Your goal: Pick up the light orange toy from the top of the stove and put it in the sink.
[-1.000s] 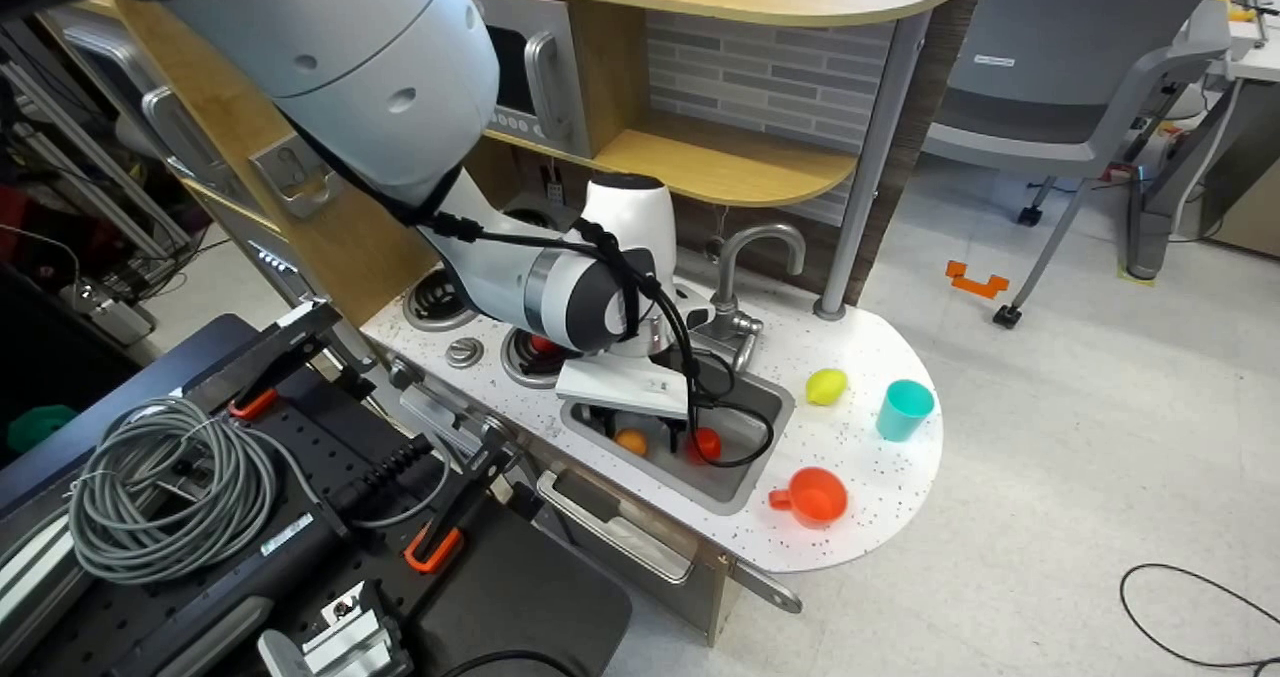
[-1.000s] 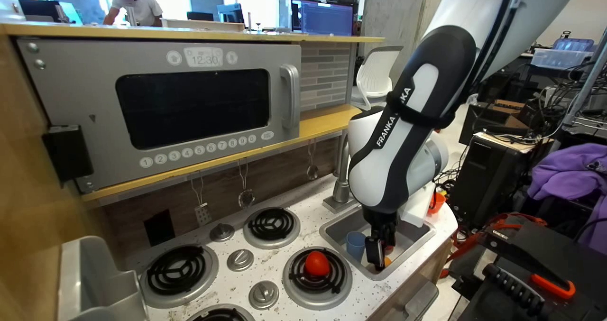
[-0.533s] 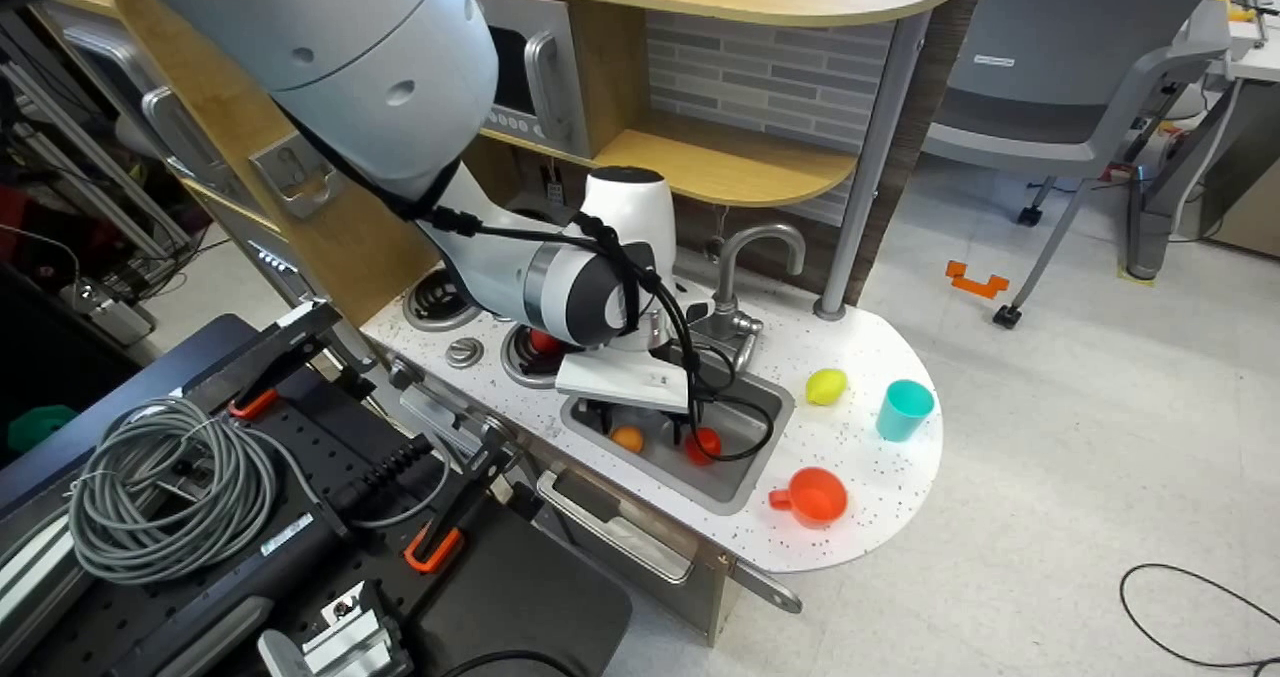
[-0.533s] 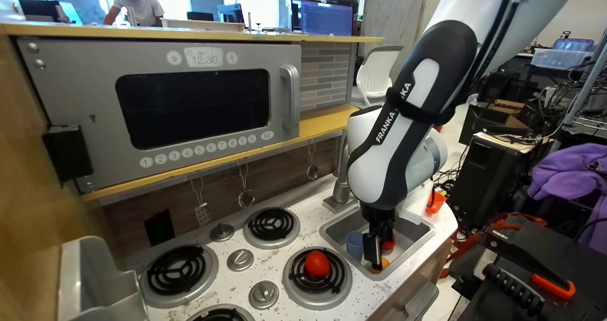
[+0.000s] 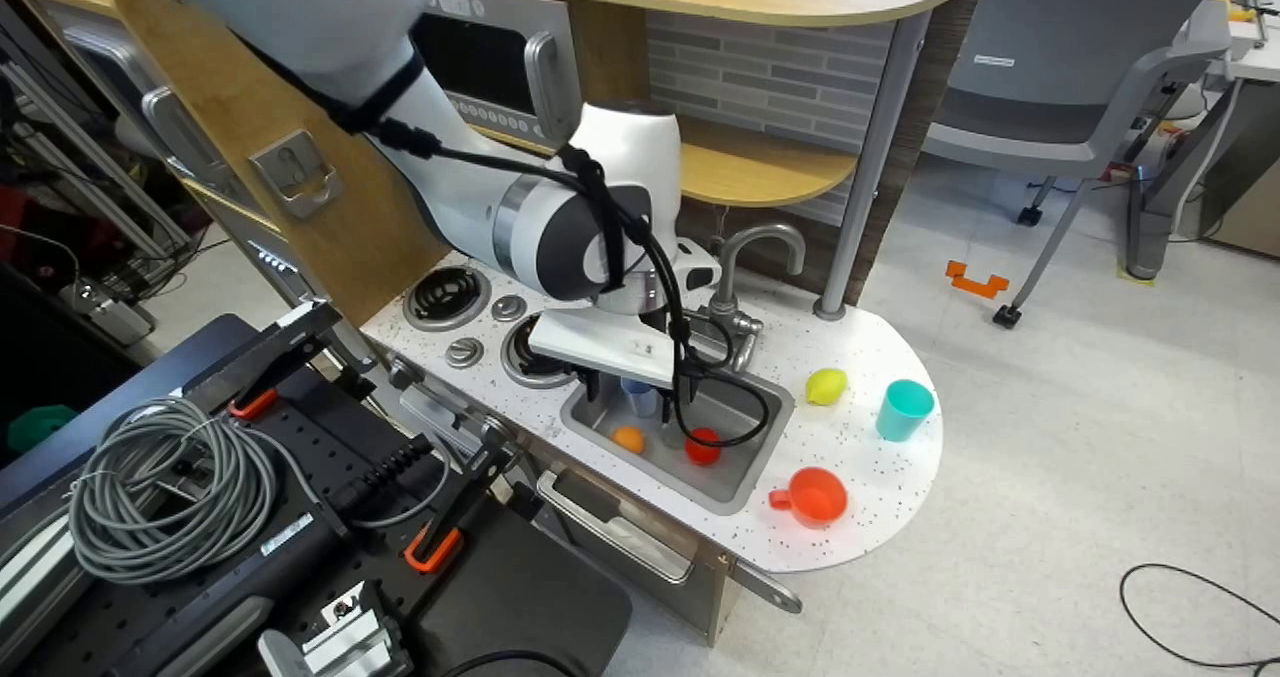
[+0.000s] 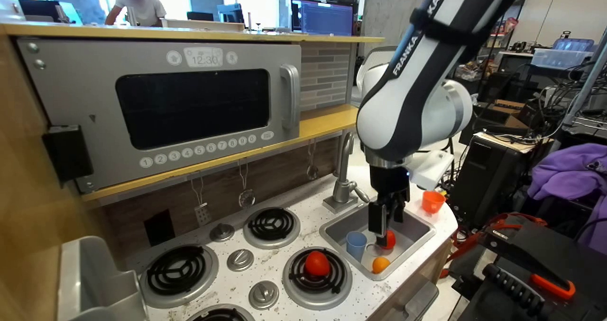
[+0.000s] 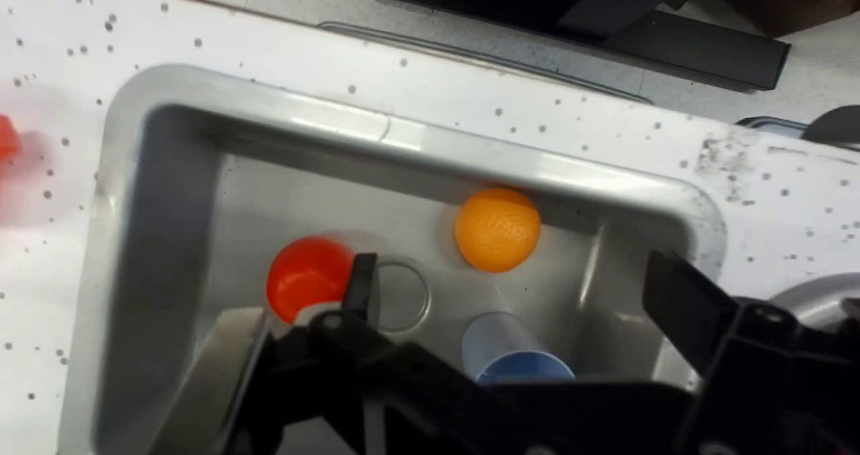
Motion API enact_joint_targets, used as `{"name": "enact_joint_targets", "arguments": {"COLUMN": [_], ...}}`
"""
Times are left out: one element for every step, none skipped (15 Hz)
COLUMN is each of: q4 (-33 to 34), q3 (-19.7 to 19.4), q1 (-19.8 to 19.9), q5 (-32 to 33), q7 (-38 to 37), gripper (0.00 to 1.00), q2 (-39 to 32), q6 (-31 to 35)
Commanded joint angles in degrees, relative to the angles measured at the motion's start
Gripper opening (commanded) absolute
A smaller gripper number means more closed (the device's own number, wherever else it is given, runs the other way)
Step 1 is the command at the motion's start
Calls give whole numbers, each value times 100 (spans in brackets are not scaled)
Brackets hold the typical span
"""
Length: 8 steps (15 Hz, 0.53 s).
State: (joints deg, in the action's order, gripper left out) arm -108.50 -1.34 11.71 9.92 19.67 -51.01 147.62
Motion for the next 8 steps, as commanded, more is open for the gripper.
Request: {"name": "enact_joint_targets", "arguments": {"q4": [-1223, -1488, -1734, -1981, -2217, -2439, -2621, -2742], "q3": [65, 26, 49, 44, -43, -149, -324, -569], "q1": [5, -57, -78, -125, -264, -430, -664, -973], "q5": [-524, -641, -796, -936, -987, -973, -787, -332], "q7": [-632, -872, -1070, -1287, -1601, -1949, -2373, -2753], "gripper": [100, 100, 100, 100, 100, 100, 100, 100], "q2": [1353, 1648, 1949, 2266, 2585, 2907, 3193, 3399], "q6": [-180, -76, -16, 30, 91, 144, 139, -51]}}
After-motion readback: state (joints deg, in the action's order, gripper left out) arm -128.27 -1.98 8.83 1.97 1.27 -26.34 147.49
